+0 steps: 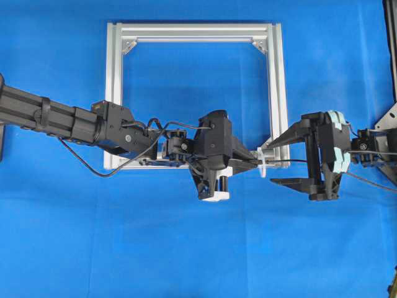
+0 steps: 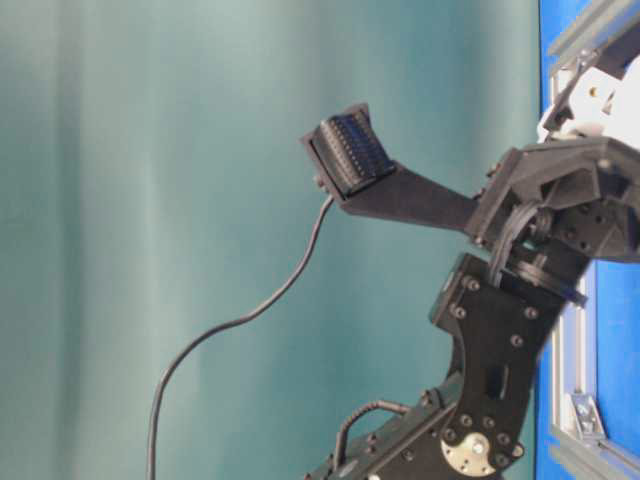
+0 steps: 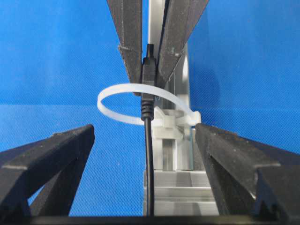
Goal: Insert the wire through the string loop located on the right side.
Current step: 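Open the right gripper and pull the cable leftward with the left gripper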
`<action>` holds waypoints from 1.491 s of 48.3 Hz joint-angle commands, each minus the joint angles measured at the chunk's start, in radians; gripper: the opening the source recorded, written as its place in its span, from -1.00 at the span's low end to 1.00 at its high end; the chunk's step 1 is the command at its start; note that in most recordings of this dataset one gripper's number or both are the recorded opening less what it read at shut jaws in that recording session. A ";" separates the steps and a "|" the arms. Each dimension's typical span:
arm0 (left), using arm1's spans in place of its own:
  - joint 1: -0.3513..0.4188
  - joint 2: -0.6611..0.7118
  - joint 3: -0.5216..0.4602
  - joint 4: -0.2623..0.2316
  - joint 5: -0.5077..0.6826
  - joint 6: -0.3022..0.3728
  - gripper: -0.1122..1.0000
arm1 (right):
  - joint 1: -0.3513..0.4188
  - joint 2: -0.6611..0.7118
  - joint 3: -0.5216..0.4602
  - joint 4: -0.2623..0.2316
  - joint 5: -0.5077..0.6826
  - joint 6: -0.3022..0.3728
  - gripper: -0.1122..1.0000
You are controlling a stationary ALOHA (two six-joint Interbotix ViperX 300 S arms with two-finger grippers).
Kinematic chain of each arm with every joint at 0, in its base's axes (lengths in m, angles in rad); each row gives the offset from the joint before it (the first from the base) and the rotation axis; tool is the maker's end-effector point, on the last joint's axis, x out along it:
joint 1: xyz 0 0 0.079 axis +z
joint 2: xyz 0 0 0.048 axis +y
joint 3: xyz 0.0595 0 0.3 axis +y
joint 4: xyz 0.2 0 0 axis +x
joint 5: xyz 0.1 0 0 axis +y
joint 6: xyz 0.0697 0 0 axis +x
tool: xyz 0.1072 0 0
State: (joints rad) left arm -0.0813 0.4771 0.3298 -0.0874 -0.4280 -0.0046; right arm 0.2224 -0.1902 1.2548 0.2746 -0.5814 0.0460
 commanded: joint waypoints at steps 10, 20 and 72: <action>0.002 -0.107 0.067 0.003 -0.008 0.002 -0.66 | 0.002 -0.006 -0.017 0.002 -0.006 -0.002 0.90; -0.012 -0.233 0.230 0.002 -0.020 0.003 -0.66 | 0.002 -0.006 -0.018 -0.002 -0.005 -0.005 0.90; -0.048 -0.788 0.979 0.003 -0.077 -0.014 -0.66 | 0.002 -0.017 -0.023 -0.003 0.034 -0.006 0.90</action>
State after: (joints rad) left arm -0.1258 -0.2792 1.2931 -0.0874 -0.4955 -0.0184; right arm 0.2224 -0.1917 1.2487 0.2730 -0.5461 0.0414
